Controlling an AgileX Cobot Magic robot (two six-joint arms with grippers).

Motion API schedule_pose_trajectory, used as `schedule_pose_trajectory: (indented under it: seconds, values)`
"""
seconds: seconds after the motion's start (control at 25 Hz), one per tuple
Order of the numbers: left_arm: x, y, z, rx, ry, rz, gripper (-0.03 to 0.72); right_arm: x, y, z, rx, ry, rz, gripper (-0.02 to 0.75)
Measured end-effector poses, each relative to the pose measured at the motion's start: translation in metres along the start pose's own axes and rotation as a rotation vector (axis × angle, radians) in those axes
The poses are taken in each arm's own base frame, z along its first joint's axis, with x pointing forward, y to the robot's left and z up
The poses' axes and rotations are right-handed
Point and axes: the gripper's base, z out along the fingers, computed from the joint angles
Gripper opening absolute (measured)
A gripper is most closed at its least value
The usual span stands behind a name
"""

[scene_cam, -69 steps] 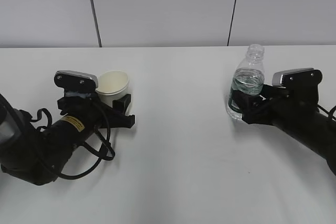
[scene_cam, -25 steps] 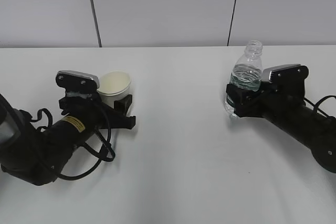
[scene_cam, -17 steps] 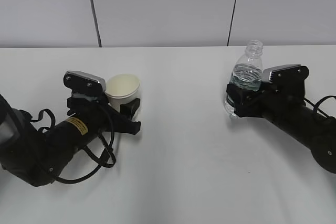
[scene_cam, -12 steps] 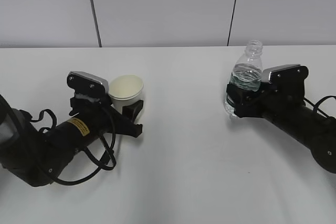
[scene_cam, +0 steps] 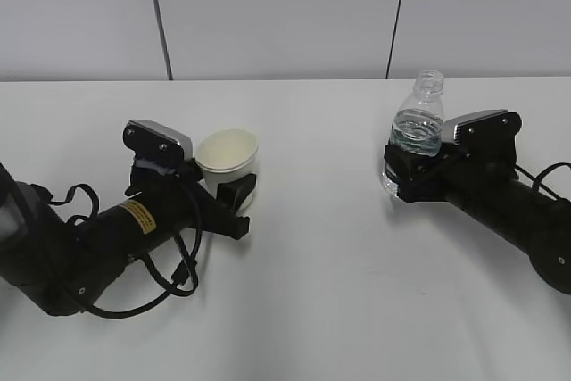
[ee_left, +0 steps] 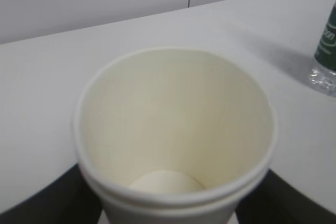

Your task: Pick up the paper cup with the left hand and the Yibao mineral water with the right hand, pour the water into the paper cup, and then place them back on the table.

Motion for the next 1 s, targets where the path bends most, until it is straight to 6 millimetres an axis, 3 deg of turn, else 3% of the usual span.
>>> schedule_pose_trajectory:
  seconds: [0.76, 1.0]
  values:
    - [0.000, -0.016, 0.000, 0.183, 0.014, -0.019, 0.433, -0.031, 0.009, -0.004, -0.109, 0.043, -0.120, 0.490]
    - [-0.021, -0.020, 0.004, 0.237, -0.046, -0.001, 0.433, -0.047, 0.010, 0.000, -0.143, 0.034, -0.182, 0.490]
